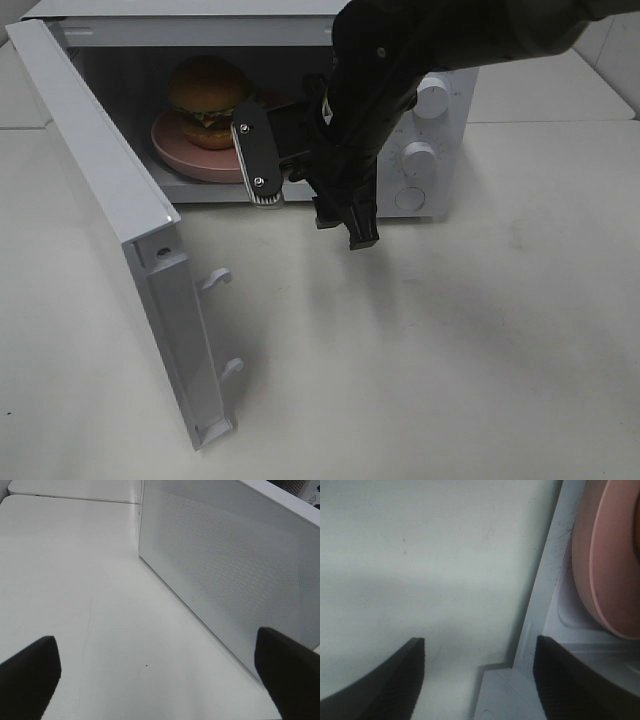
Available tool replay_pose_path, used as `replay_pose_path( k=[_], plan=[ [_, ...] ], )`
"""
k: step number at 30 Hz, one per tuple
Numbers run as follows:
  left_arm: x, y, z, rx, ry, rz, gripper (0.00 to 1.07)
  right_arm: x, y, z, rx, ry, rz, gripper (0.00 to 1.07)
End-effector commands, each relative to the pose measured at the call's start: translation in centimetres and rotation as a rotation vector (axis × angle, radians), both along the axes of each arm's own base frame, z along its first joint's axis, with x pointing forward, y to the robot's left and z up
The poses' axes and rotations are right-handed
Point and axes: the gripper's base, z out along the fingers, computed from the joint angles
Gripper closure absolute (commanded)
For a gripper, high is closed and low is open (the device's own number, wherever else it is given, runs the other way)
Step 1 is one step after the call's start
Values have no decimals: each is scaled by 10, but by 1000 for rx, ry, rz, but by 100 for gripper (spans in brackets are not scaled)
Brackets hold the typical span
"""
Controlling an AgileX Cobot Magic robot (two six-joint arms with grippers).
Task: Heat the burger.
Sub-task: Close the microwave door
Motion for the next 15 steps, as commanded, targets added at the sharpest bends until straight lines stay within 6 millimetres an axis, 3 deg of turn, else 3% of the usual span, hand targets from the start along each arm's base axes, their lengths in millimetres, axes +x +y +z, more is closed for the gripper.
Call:
replay_pose_path(
  k=[1,10,12,15],
  plan=[
    [-3,0,0,-7,-22,-1,9,-15,-14,14,52,14,-81,44],
    [-3,0,0,-7,-22,-1,9,-42,-36,28,141,74,-259,44],
    [-3,0,0,-7,-22,-1,9,-59,-51,42,225,115,-425,44],
    [-3,0,0,-7,-22,-1,9,-70,-62,49,279,144,-540,44]
  ],
)
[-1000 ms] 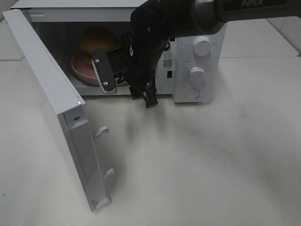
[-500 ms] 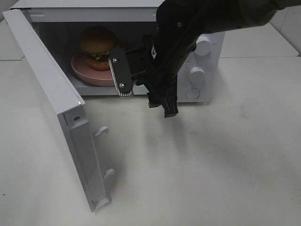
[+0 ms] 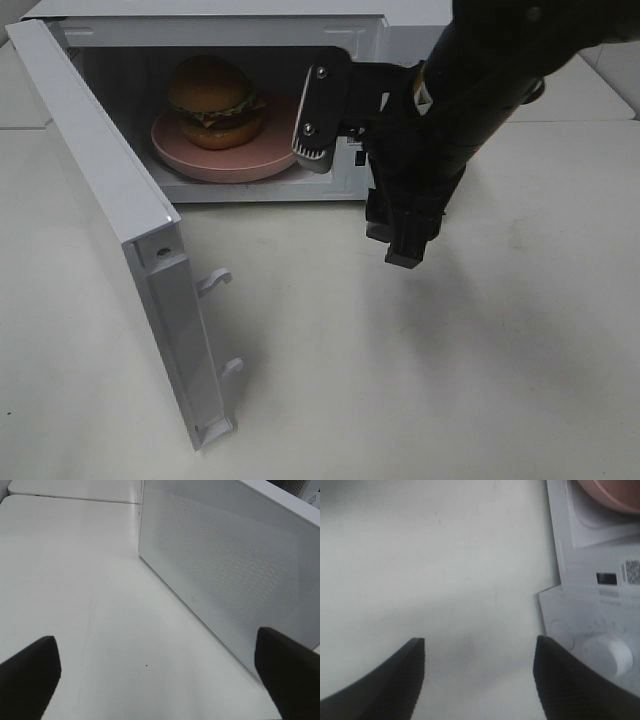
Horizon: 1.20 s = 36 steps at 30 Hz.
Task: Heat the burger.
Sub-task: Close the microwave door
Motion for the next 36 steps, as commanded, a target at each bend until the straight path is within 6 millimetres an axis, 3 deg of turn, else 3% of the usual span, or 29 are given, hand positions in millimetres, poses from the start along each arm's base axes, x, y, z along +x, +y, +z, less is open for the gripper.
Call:
replay_pose_path(
  k=[1,5,9,11,20,32,36],
  plan=[
    [-3,0,0,-7,-22,-1,9,-10,-10,8,54,33,-122,44],
    [-3,0,0,-7,-22,-1,9,-32,-30,14,182,124,-428,37],
    [-3,0,0,-7,-22,-1,9,-46,-44,13,177,162,-529,32],
    [-3,0,0,-7,-22,-1,9,-63,-59,14,170,192,-606,31],
    [-3,0,0,-7,-22,-1,9,-111,-96,19,123,283,-712,31],
    [-3,0,0,-7,-22,-1,9,-151,-127,52,202,270,-726,31],
    [-3,0,0,-7,-22,-1,9,-162,-136,54,229,255,-723,31]
  ],
)
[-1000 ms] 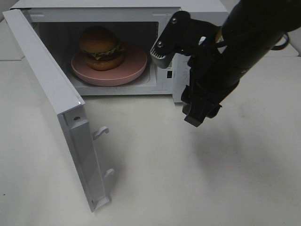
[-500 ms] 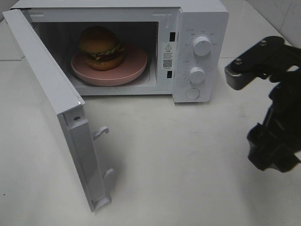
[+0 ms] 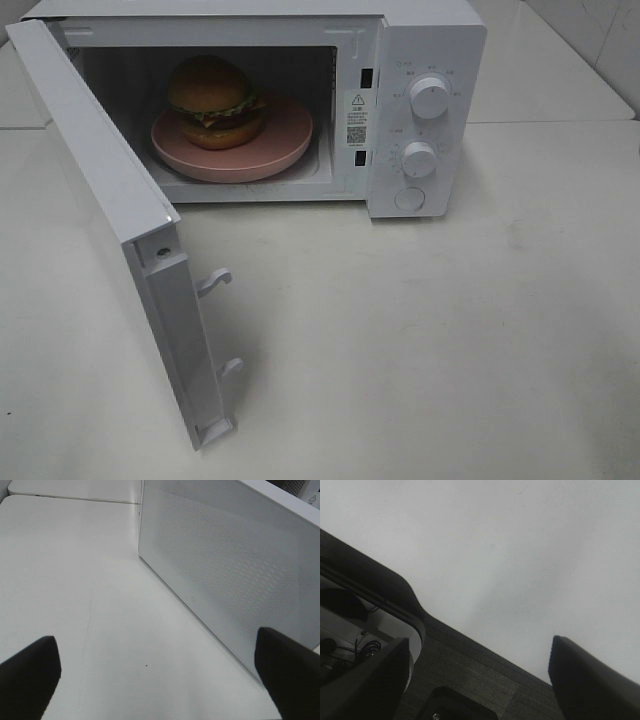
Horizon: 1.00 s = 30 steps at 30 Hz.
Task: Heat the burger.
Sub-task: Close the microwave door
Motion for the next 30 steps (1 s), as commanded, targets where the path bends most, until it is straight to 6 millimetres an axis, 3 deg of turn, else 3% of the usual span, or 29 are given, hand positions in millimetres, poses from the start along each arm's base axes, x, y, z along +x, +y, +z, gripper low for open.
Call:
replay_pose_path(
  k=[1,8,15,30],
  plan=[
    [-3,0,0,-7,-22,-1,9,-18,-15,-1,20,-21,-4,31],
    [-3,0,0,-7,-22,-1,9,-43,-36,-13,60,-77,-2,31],
    [-3,0,0,-7,-22,-1,9,-64,-66,-28,103,-170,-178,31],
    [-3,0,0,-7,-22,-1,9,-105,-89,-15,256,-563,-439,31]
  ],
)
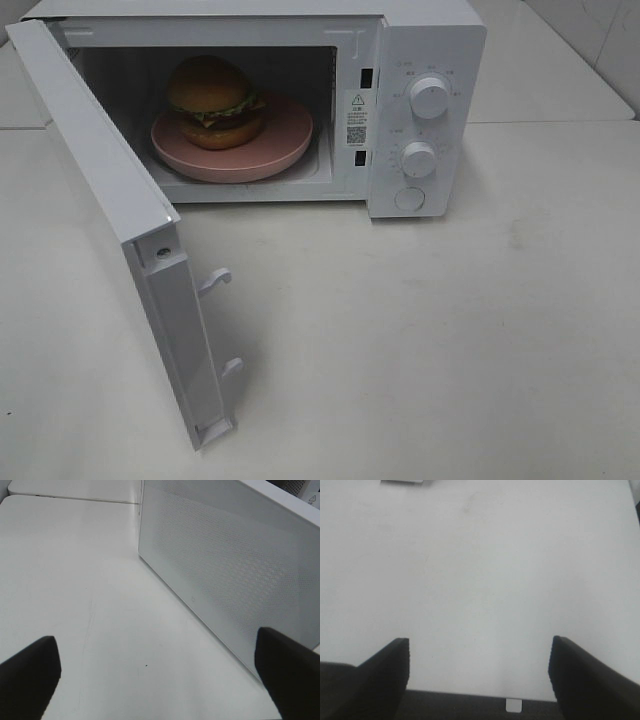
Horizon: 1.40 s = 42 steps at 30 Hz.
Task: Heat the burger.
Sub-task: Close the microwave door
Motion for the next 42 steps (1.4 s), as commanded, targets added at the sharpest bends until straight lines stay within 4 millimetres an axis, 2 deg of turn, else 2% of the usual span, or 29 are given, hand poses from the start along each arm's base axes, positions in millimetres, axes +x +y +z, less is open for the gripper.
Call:
replay_pose_path(
  k=[1,3,8,42],
  plan=[
    [-3,0,0,-7,-22,-1,9,-7,-1,-2,11,-60,-29,31],
    [-3,0,0,-7,-22,-1,9,-17,-3,-7,32,-164,-64,31],
    [-3,0,0,-7,-22,-1,9,-29,-4,-7,41,-241,-104,31],
    [-2,0,0,-7,-20,-1,9,-30,-4,-7,40,-243,-116,32]
  ],
)
